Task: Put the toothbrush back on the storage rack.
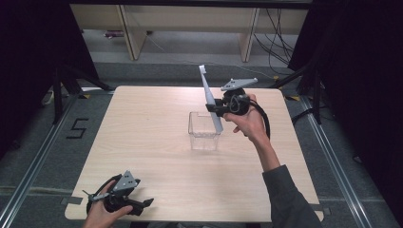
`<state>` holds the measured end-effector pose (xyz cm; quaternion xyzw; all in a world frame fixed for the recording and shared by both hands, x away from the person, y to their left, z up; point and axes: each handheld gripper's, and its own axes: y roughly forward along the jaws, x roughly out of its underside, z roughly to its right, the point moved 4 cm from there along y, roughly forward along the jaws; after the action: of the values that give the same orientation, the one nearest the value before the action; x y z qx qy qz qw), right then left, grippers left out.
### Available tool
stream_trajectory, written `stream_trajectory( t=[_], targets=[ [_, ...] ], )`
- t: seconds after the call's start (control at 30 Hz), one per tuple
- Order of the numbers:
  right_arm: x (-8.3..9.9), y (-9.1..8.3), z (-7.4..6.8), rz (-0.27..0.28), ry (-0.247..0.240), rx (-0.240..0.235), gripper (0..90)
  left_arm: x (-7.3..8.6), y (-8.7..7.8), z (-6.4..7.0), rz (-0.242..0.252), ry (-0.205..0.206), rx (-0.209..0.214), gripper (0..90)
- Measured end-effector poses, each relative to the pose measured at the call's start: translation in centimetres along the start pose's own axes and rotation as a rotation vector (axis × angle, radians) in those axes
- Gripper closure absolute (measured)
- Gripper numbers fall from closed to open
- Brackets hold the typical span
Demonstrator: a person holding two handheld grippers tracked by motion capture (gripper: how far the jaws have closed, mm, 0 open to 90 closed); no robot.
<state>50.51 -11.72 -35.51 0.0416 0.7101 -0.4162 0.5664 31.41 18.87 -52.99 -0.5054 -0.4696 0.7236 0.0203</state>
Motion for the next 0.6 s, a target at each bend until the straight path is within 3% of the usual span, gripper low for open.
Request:
stream_trajectory(
  t=[0.1, 0.17, 0.43, 0.6],
  targets=[
    [-0.2, 0.9, 0.0, -0.004, -0.012, -0.001, 67.0, 0.0, 0.0, -0.1, -0.008, 0.006, -0.007, 15.0],
    [-0.1, 1.4, -0.1, -0.023, 0.006, -0.016, 66.9, 0.1, 0.0, 0.0, -0.001, -0.002, 0.000, 15.0],
    [0.5, 3.5, 0.5, -0.054, 0.037, 0.003, 66.9, 0.1, -0.1, 0.0, -0.004, 0.004, -0.008, 15.0],
    [0.8, 4.4, 0.8, -0.089, 0.027, 0.008, 66.9, 0.1, -0.1, -0.1, -0.001, 0.000, -0.008, 15.0]
  ],
)
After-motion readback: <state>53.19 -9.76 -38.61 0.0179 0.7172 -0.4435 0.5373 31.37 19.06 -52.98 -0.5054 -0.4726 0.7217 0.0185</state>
